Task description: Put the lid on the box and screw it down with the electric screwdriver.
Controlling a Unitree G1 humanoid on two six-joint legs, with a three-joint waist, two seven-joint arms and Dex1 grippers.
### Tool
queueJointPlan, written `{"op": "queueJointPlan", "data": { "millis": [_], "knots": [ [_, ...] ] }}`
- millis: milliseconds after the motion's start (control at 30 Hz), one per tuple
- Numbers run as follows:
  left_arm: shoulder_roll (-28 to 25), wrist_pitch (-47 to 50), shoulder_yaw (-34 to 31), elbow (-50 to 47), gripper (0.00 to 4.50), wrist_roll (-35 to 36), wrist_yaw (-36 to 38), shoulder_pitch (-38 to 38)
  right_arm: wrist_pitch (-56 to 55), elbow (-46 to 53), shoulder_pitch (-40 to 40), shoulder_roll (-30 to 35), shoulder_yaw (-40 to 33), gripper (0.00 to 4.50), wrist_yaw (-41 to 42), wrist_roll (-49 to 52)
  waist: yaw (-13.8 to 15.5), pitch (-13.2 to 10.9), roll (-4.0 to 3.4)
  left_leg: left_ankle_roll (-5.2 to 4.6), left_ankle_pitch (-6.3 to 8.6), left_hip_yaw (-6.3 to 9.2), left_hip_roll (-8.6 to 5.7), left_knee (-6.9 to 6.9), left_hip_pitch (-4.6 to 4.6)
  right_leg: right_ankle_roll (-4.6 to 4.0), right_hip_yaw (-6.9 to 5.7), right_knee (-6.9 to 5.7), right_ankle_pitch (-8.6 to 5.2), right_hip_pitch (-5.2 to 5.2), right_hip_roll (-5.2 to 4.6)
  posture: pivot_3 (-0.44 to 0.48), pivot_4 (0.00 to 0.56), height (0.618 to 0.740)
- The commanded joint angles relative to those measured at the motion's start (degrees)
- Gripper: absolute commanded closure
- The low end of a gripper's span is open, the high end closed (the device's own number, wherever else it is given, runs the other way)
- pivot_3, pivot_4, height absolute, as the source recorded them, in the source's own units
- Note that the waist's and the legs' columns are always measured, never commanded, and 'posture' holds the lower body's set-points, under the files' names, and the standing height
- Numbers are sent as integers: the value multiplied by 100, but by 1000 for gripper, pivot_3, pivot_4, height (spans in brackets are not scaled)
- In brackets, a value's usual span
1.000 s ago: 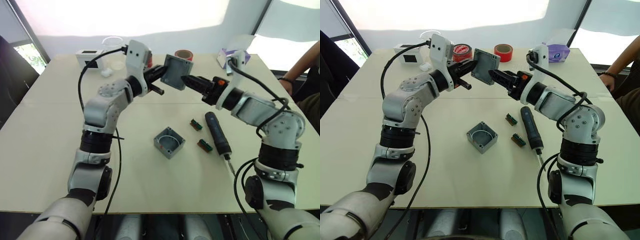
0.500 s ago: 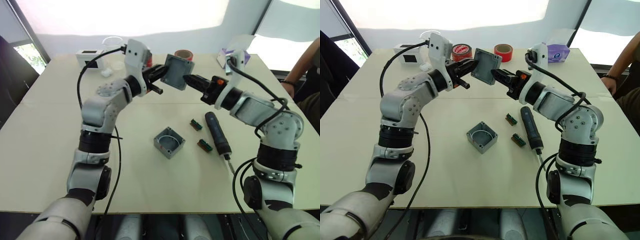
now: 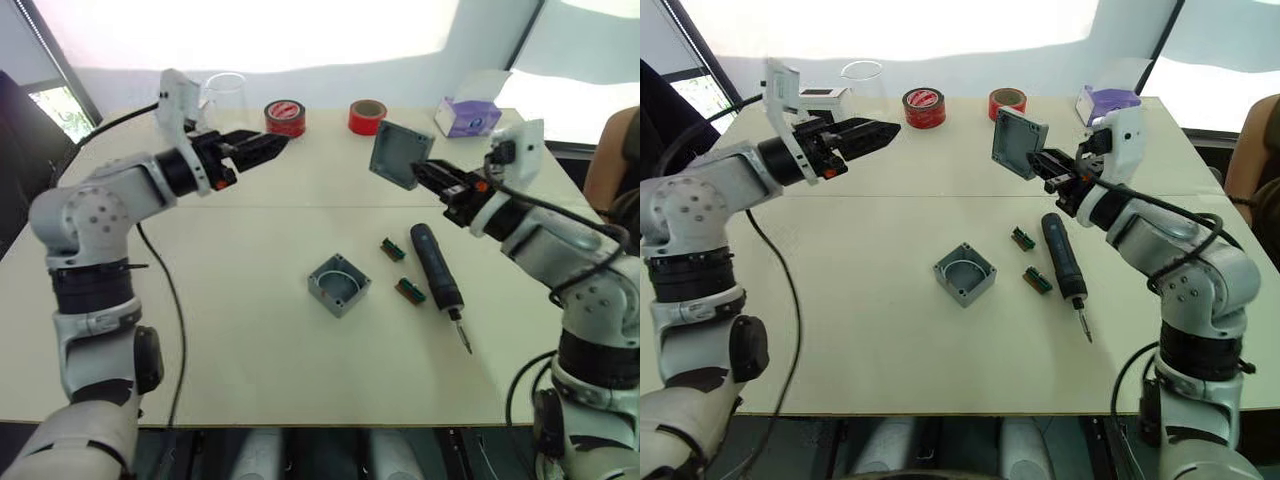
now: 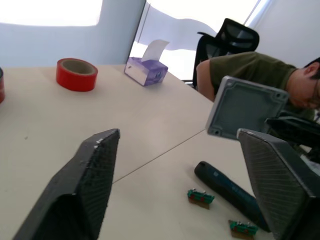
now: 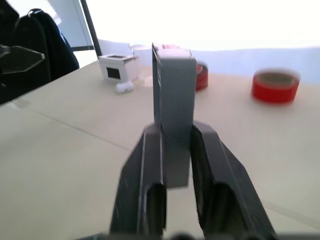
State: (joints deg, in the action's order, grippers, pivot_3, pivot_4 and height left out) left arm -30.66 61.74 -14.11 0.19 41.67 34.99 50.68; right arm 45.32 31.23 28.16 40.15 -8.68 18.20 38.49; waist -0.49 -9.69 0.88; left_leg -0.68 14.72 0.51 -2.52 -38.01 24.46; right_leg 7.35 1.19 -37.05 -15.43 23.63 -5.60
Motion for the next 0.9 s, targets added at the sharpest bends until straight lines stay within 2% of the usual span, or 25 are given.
{"op": "queueJointPlan", "data": {
  "millis": [33, 67, 100, 133, 233, 267, 433, 600, 900],
  "knots": [
    [-97, -439, 432, -185, 2352, -283, 243, -136, -1791, 640, -507, 708, 974, 4370, 380, -2041, -15, -1, 1, 0, 0, 0, 0, 0, -2, 0, 0, 1, 0, -2, 0, 0, 150, 740],
    [-90, -540, 599, -155, 2466, -382, 313, -170, -2945, 588, -804, 1344, 1660, 4370, 396, -3591, -8, -1, 2, 0, 0, 0, 1, 0, -2, 0, 0, 1, 0, -1, 1, 0, 150, 740],
    [-74, -608, 742, -123, 2988, -451, 385, -180, -3624, 528, -1179, 1615, 1969, 4370, 253, -4461, 15, -1, 0, 1, -1, 0, 1, 0, -1, 0, 1, 0, 0, -1, 1, 0, 150, 740],
    [-63, -665, 871, -94, 3290, -503, 462, -181, -4116, 430, -1466, 1897, 2287, 4370, 148, -5256, 21, 1, 10, 9, -5, -2, -10, -3, 0, 5, 2, -3, -3, 5, -1, 0, 150, 740],
    [-84, -843, 1153, -55, 4352, -659, 682, -157, -4528, 232, -1861, 1880, 2459, 4370, -36, -6024, -12, 0, 12, 34, -20, -4, -6, -2, -1, 5, 2, 7, -4, -2, 1, 0, 150, 740],
    [-105, -895, 1276, -83, 4438, -715, 774, -161, -4533, 254, -1950, 1746, 2447, 4370, -95, -6212, -15, 0, 12, 35, -20, -5, -4, -5, -1, 5, 5, 4, -4, -2, 1, 0, 150, 740],
    [-203, -980, 1835, -281, 4438, -858, 1299, -177, -4513, 220, -2010, 1046, 2599, 4370, -45, -7182, -17, 0, 12, 37, -22, -4, 8, -4, -5, 3, 7, 0, -4, -3, 8, 0, 150, 740],
    [-233, -1366, 2183, -172, 4438, -1217, 1544, -221, -4788, -20, -1964, 563, 2732, 4370, 35, -7719, 6, 0, 12, 36, -21, 1, 6, -6, -5, 3, 3, 2, -4, -11, 7, 0, 150, 740],
    [-247, -1740, 2522, -119, 4438, -1645, 1876, -426, -5690, -585, -1983, 260, 2817, 4370, 32, -7992, -10, 0, 12, 15, -9, 2, 6, -7, -8, 2, 1, 1, -4, -13, 7, 0, 150, 740]
  ]
}}
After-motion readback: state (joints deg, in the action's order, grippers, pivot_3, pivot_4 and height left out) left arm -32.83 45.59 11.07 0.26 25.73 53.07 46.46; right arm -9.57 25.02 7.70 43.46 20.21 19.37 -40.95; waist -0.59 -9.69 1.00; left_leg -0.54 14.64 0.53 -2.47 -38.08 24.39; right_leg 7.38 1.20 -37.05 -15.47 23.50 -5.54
